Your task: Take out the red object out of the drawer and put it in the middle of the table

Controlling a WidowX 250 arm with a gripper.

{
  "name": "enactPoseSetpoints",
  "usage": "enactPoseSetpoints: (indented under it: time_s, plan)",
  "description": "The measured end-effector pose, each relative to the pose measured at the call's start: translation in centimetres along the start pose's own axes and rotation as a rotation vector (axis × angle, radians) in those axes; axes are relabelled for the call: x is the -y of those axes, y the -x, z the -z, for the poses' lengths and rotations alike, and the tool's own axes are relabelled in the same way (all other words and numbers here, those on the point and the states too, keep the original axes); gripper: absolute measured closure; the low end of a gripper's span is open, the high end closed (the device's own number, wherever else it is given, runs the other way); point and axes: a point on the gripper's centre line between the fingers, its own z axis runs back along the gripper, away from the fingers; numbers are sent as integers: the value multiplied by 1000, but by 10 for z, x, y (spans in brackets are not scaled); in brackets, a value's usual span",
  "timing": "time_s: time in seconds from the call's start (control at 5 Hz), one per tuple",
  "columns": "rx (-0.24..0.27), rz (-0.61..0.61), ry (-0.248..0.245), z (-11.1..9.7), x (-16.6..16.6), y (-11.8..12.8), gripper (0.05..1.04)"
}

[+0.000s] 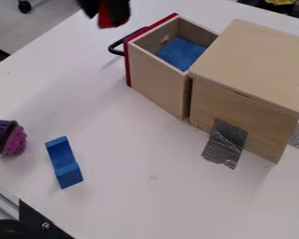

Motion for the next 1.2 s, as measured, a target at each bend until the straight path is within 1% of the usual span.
enactPoseSetpoints:
  time_s: [0.2, 0.4, 0.6, 0.8, 1.0, 1.2]
  plan:
    - [-70, -17, -42, 18, -14, 30, 404]
    - [-150, -30, -50, 44, -23, 52, 404]
    - [-200, -38, -46, 65, -27, 67, 404]
    - [-225, -47, -46, 89, -29, 83, 404]
    - [-249, -59, -59, 102, -33, 88, 404]
    - [-294, -96, -74, 117, -38, 86, 332]
